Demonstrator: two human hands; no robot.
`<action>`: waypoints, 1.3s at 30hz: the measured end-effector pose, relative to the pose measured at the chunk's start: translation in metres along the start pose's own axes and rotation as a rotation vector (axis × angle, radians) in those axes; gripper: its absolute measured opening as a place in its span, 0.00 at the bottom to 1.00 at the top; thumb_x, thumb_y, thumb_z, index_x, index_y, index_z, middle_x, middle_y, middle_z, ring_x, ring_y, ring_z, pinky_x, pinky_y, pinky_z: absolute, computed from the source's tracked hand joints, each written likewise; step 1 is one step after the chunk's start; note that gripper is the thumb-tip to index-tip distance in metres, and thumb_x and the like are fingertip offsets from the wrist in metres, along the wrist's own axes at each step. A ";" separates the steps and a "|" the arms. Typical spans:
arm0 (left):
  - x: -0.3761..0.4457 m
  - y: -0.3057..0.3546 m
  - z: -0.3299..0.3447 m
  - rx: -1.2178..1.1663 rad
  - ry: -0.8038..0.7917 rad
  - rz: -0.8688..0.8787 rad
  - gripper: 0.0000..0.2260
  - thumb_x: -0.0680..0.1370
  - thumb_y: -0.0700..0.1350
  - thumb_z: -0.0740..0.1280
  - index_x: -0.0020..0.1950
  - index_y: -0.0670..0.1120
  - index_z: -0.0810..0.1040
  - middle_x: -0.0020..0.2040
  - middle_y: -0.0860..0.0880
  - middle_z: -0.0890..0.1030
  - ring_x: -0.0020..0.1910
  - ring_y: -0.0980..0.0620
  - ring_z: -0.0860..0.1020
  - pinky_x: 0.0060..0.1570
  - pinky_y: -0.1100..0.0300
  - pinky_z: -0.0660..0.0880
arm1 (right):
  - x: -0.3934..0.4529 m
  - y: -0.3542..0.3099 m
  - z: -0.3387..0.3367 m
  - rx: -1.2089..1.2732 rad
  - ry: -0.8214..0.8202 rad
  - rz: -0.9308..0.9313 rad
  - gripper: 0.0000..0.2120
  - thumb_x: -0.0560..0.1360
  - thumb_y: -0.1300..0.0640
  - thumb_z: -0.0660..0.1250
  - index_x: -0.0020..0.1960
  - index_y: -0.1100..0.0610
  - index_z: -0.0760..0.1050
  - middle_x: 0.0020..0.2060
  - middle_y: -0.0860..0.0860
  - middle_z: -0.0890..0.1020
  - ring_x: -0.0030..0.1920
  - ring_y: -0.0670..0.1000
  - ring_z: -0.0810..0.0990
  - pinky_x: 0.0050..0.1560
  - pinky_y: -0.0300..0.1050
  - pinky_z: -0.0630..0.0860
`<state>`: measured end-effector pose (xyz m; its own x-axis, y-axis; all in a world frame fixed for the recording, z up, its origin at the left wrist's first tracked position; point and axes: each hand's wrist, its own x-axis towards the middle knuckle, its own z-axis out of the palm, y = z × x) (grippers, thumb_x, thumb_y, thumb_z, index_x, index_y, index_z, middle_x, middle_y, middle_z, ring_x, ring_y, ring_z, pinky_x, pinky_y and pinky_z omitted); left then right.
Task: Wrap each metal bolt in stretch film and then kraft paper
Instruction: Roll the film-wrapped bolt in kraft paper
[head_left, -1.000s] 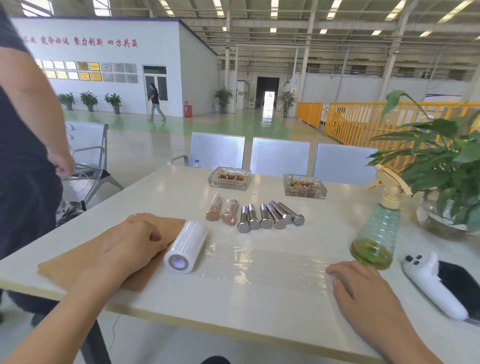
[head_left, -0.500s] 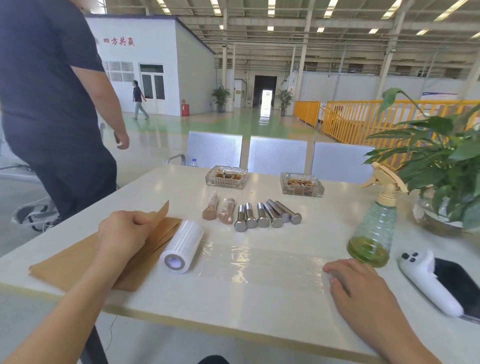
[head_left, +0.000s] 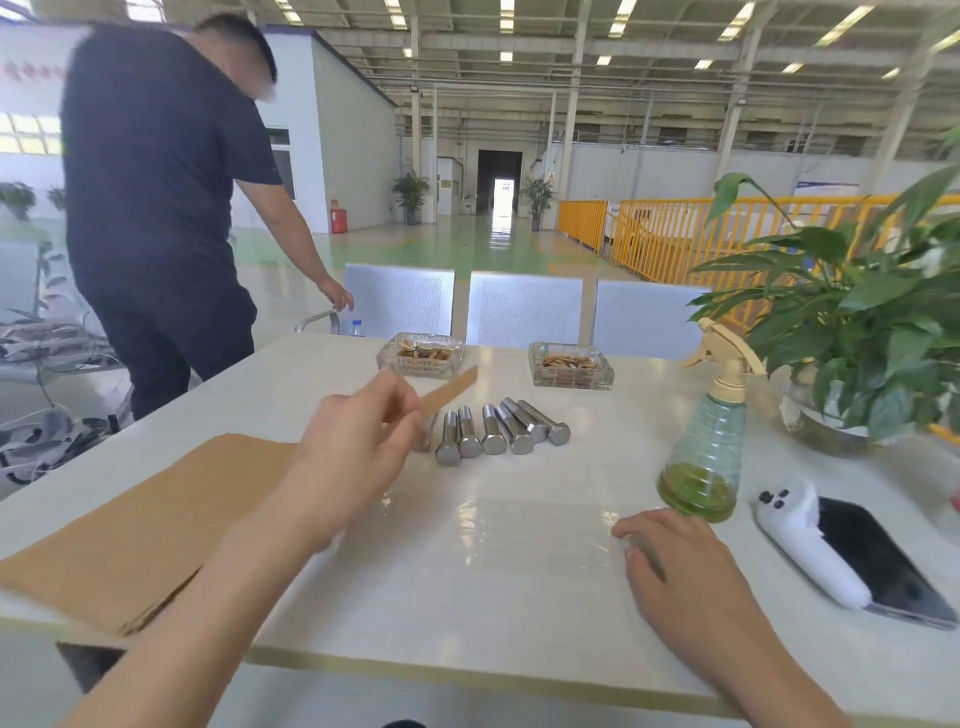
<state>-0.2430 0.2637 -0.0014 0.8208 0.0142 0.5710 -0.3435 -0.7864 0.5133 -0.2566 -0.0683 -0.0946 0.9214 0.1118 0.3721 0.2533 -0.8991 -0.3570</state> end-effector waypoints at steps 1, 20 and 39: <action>-0.005 0.015 0.010 0.001 -0.059 0.065 0.04 0.81 0.48 0.65 0.47 0.55 0.71 0.40 0.58 0.82 0.41 0.56 0.79 0.47 0.55 0.73 | 0.000 0.001 0.000 0.009 -0.001 -0.003 0.12 0.82 0.55 0.62 0.60 0.40 0.77 0.56 0.32 0.73 0.61 0.41 0.69 0.64 0.42 0.67; -0.054 0.036 0.094 0.006 -0.535 0.429 0.02 0.81 0.48 0.60 0.51 0.53 0.67 0.57 0.56 0.76 0.66 0.55 0.72 0.68 0.55 0.65 | 0.008 0.016 0.008 0.150 0.068 0.038 0.14 0.79 0.62 0.64 0.53 0.45 0.81 0.52 0.36 0.77 0.56 0.42 0.70 0.56 0.31 0.62; -0.051 0.032 0.096 -0.036 -0.574 0.405 0.06 0.80 0.52 0.64 0.51 0.52 0.70 0.63 0.61 0.74 0.73 0.69 0.60 0.74 0.55 0.59 | 0.009 0.015 0.011 0.111 0.068 0.033 0.12 0.79 0.58 0.63 0.54 0.42 0.80 0.53 0.34 0.76 0.57 0.41 0.70 0.57 0.35 0.64</action>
<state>-0.2521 0.1786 -0.0750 0.7330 -0.6111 0.2987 -0.6796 -0.6398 0.3588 -0.2417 -0.0760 -0.1056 0.9087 0.0512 0.4143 0.2579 -0.8492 -0.4608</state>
